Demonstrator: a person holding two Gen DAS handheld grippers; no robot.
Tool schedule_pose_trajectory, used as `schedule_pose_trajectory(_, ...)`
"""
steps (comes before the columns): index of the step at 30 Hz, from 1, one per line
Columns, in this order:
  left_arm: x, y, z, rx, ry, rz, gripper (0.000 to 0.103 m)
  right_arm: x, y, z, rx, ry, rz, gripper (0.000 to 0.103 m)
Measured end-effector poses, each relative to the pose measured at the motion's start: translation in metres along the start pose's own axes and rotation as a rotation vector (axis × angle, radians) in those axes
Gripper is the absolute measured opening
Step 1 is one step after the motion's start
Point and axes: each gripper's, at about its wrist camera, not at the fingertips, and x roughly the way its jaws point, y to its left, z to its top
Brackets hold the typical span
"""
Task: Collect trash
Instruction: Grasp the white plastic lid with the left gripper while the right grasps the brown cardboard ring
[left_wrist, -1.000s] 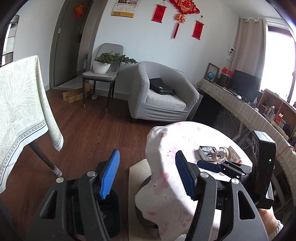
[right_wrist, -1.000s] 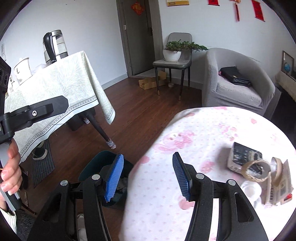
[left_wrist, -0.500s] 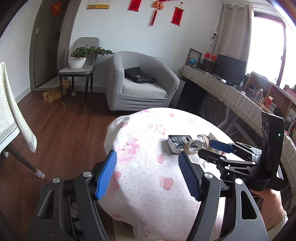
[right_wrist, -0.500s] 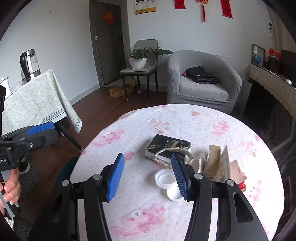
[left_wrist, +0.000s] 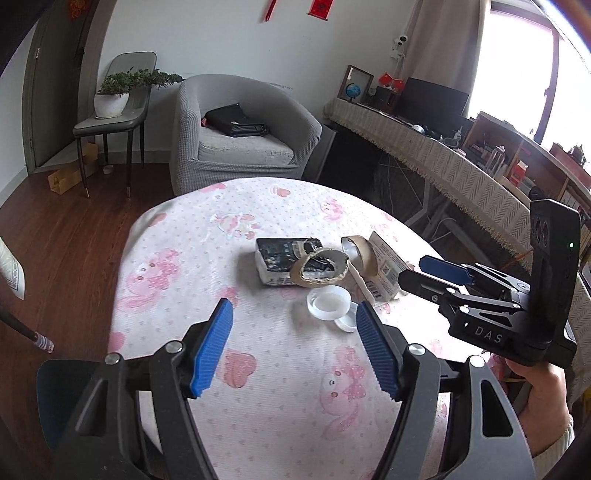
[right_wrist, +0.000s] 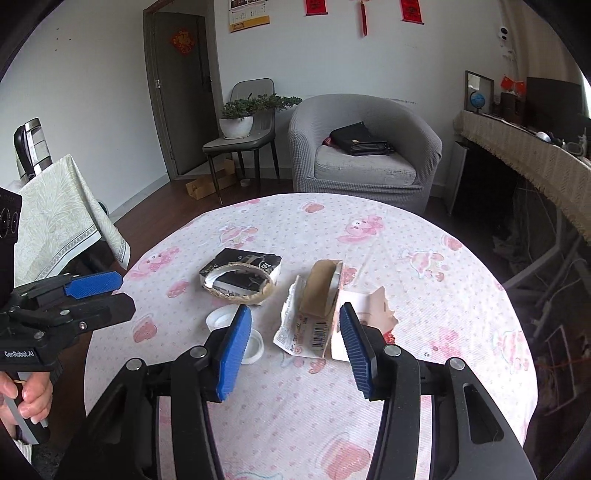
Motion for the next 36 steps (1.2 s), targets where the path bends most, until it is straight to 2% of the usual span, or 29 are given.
schedule_pose_trajectory(8, 0.053, -0.026, 0.0, 0.019, 0.066, -0.023, 0.072, 0.003, -0.023, -0.007, 0.005, 0.054, 0.079, 0.05)
schedule_pose_trajectory(11, 0.073, -0.029, 0.002, 0.009, 0.098, -0.011, 0.07, 0.002, -0.031, -0.007, 0.002, 0.063, 0.096, 0.05)
schedule_pose_trajectory(14, 0.087, -0.027, 0.005, -0.033, 0.13, -0.028, 0.063, 0.003, -0.039, -0.008, -0.003, 0.074, 0.105, 0.05)
schedule_pose_trajectory(16, 0.092, -0.027, 0.007, -0.038, 0.144, -0.005, 0.059, 0.006, -0.042, -0.009, -0.003, 0.082, 0.106, 0.05)
schedule_pose_trajectory(22, 0.097, -0.028, 0.011, -0.036, 0.145, 0.035, 0.044, 0.015, -0.046, -0.007, 0.007, 0.089, 0.108, 0.05)
schedule_pose_trajectory(23, 0.097, -0.027, 0.011, -0.038, 0.144, 0.035, 0.043, 0.016, -0.045, -0.006, 0.006, 0.088, 0.11, 0.046)
schedule_pose_trajectory(32, 0.087, -0.017, 0.008, -0.053, 0.155, -0.017, 0.042, 0.012, -0.024, 0.012, 0.002, 0.025, 0.131, 0.039)
schedule_pose_trajectory(36, 0.079, -0.014, 0.007, -0.034, 0.155, -0.028, 0.042, 0.024, -0.01, 0.016, -0.017, 0.037, 0.108, 0.03)
